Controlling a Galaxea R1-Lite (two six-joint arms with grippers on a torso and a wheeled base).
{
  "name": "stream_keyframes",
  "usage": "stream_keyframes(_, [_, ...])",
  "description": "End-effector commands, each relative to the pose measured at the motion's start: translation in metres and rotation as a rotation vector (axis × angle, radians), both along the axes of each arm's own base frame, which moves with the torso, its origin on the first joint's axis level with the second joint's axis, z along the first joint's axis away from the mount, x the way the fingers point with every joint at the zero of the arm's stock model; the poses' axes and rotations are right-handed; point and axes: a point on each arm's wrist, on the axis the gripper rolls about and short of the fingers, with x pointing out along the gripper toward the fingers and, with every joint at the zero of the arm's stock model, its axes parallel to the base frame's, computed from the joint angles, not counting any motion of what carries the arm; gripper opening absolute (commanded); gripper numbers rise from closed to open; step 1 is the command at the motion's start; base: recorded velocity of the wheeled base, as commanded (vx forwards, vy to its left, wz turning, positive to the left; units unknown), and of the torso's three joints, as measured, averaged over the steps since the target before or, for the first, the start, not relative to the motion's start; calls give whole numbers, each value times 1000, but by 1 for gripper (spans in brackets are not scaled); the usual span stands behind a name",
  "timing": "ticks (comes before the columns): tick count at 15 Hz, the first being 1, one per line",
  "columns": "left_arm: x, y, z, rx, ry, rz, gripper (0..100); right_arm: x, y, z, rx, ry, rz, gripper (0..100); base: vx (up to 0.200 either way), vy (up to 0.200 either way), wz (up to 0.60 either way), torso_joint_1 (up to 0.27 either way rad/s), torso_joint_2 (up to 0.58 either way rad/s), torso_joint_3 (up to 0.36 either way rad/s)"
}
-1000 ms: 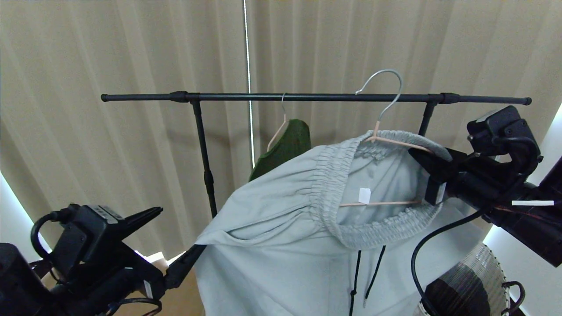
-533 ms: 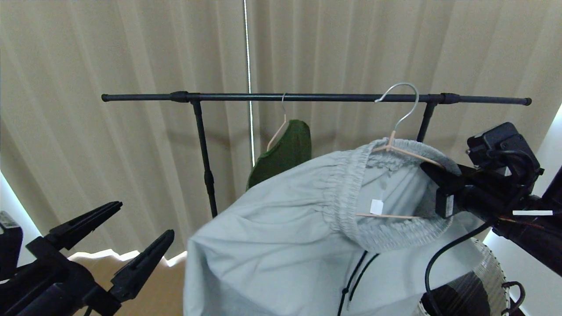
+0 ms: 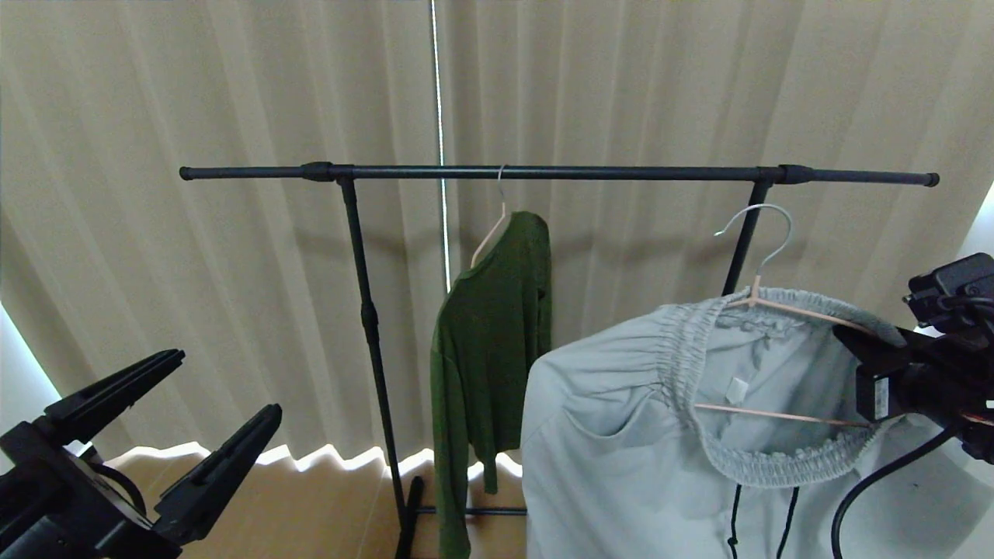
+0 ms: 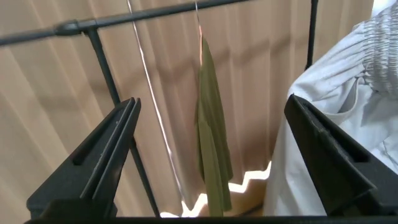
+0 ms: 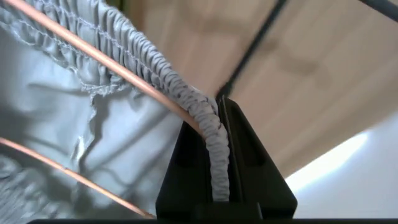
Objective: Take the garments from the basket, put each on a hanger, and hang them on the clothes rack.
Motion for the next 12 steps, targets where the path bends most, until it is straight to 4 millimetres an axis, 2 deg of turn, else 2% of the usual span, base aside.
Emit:
stream_keyframes(1, [-8,4,5,-4,-55,6,100,-5,-15,1,-8,5,-116,0,0,0,0,0,0,0])
stream_keyframes(6, [-20,10,13,-16,-136,10,100,-16,-24,8,-43,42,-291,0,0,0,0,0,0,0])
stream_keyframes(12, [-13,13,2,43,-5,59,100,-21,-27,13,-32,11,-323,0,0,0,0,0,0,0])
